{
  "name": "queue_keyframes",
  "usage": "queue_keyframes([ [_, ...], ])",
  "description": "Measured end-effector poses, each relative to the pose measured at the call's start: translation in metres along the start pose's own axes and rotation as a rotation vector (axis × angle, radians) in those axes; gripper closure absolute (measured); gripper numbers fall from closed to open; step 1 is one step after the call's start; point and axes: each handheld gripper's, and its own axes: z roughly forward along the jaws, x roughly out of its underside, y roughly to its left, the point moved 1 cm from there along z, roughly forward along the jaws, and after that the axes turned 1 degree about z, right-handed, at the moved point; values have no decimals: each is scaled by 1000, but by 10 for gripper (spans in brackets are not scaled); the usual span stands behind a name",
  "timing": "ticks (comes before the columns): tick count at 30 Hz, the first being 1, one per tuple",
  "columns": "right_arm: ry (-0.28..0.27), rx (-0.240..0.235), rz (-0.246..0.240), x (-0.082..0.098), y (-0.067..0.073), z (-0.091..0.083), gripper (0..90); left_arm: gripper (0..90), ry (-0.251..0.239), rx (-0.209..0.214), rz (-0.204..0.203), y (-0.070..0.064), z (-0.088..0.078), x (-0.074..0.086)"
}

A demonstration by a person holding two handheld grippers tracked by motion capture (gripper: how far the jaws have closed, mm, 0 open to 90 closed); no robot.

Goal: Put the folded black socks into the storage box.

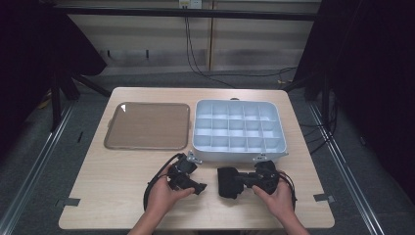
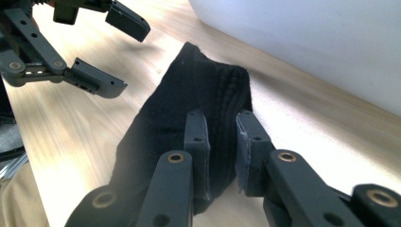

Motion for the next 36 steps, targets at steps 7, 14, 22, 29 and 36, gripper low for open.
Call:
queue_keyframes([
  [7,1,7,0,-2,-4,-11,774,209,-33,-31,12,6,2,10],
  [14,13,32,-7,-4,-12,-25,774,190,-52,-35,35,5,8,14],
  [22,25,48,-7,-4,-17,-38,773,139,-101,-45,73,2,12,18],
  [29,10,45,-2,-7,-16,-43,773,118,-136,-33,84,3,13,23],
  [36,4,39,-13,-12,-13,-42,773,108,-160,-28,82,3,14,25],
])
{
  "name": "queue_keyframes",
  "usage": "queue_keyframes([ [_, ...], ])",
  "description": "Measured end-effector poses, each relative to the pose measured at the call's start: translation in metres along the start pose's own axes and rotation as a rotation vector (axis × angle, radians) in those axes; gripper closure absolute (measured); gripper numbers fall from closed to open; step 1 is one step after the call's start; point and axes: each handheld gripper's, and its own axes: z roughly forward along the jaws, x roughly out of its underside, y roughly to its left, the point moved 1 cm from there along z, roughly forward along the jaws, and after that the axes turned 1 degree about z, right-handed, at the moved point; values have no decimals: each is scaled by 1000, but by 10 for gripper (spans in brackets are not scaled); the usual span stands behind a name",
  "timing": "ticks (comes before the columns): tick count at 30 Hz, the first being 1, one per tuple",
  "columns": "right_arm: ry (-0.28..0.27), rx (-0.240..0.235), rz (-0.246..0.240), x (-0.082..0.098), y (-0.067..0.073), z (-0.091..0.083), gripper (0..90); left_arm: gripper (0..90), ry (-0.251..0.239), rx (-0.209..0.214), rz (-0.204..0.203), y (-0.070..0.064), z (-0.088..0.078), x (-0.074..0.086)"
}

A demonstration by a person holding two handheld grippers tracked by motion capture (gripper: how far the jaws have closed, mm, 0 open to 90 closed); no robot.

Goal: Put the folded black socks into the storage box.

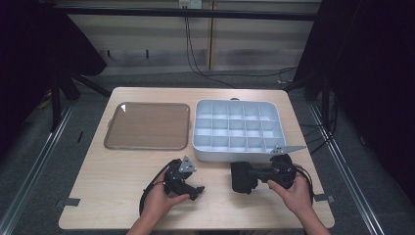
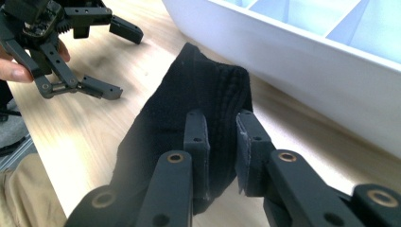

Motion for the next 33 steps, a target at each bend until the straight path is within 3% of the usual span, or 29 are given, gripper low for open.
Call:
queue_keyframes([
  [11,2,-6,-8,-3,2,-2,772,100,-17,7,11,1,0,2],
  [20,-3,10,-5,-10,-4,-23,772,92,-48,10,19,2,0,6],
  [22,-2,13,-5,-12,-5,-27,771,91,-65,9,5,1,1,7],
  [33,-13,33,-13,-27,-8,-43,771,90,-58,8,13,1,0,7],
])
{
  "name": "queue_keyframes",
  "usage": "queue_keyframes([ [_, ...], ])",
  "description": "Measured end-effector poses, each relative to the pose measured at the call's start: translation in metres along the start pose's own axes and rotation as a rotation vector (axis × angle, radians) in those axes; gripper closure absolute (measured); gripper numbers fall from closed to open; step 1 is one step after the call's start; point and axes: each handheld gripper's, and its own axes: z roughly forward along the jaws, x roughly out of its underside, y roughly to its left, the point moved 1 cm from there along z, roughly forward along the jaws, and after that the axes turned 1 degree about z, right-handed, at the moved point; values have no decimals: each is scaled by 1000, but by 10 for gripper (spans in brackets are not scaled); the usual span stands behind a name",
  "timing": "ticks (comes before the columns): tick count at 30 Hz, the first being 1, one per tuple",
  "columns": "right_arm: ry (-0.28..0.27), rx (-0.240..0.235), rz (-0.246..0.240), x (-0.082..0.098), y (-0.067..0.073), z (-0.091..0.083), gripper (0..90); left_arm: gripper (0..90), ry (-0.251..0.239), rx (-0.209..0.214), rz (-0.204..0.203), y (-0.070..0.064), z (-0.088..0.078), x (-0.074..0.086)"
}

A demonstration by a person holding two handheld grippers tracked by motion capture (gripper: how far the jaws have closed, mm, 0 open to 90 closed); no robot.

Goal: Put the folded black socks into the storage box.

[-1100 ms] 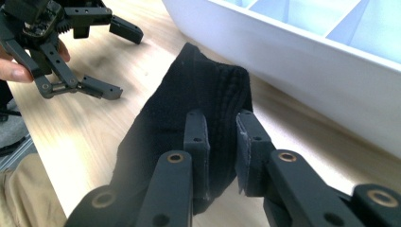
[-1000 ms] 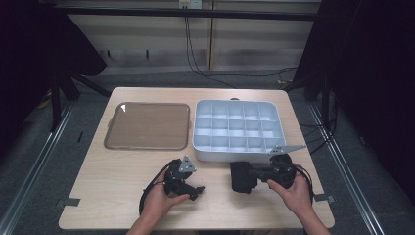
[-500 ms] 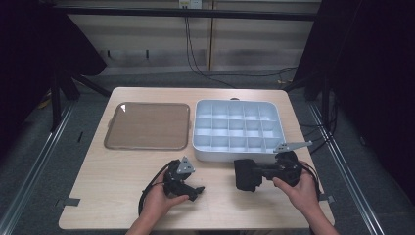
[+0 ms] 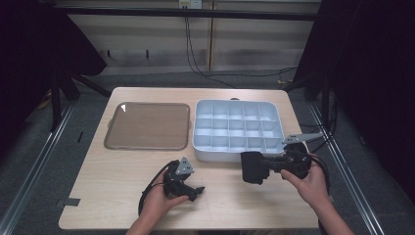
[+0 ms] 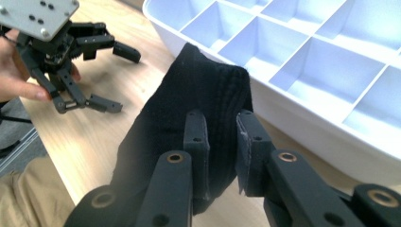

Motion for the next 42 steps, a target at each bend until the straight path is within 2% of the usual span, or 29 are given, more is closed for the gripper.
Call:
queue_keyframes([
  [12,-8,22,1,-23,-5,-15,769,90,-6,0,-6,0,0,0],
  [23,-37,65,44,-42,-20,-29,769,90,-8,1,-7,0,1,0],
  [28,-32,85,62,-46,-30,-28,768,90,-1,1,2,0,0,0],
  [33,-34,111,73,-51,-38,-27,768,90,-9,1,-7,0,1,0],
  [38,-17,141,75,-56,-45,-24,768,90,-9,0,-7,-1,1,0],
  [42,-7,148,81,-58,-50,-22,768,90,-10,0,-7,0,1,0],
])
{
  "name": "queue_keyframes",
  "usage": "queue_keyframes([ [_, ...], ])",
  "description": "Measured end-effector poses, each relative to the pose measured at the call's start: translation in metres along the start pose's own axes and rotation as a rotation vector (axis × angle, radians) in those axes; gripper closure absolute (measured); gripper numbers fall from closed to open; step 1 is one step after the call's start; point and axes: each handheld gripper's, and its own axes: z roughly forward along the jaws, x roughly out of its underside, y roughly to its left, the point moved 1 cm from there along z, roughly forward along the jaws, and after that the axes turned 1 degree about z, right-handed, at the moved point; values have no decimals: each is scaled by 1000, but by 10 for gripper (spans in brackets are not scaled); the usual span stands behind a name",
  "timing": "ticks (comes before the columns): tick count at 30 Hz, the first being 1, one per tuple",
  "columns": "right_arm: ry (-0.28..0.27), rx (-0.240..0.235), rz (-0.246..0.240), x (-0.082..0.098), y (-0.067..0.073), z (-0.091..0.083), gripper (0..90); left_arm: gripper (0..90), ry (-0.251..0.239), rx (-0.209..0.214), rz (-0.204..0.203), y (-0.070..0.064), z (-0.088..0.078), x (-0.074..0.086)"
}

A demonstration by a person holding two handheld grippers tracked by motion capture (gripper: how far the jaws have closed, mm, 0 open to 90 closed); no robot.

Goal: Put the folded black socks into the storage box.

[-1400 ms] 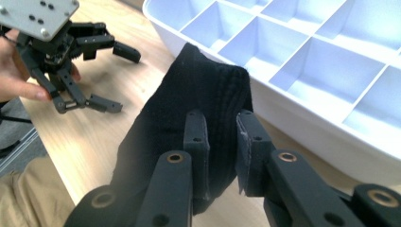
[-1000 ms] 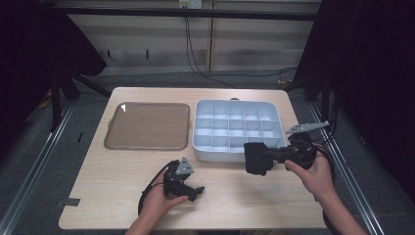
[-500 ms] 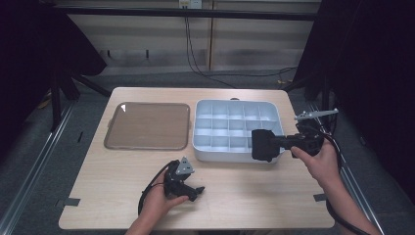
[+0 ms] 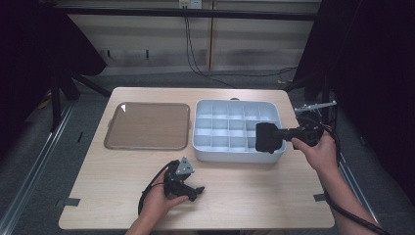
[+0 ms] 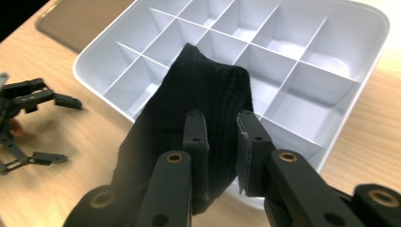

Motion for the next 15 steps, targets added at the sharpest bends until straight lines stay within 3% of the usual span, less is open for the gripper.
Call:
queue_keyframes([
  [15,16,23,4,-4,-12,9,766,90,-1,0,0,0,0,0],
])
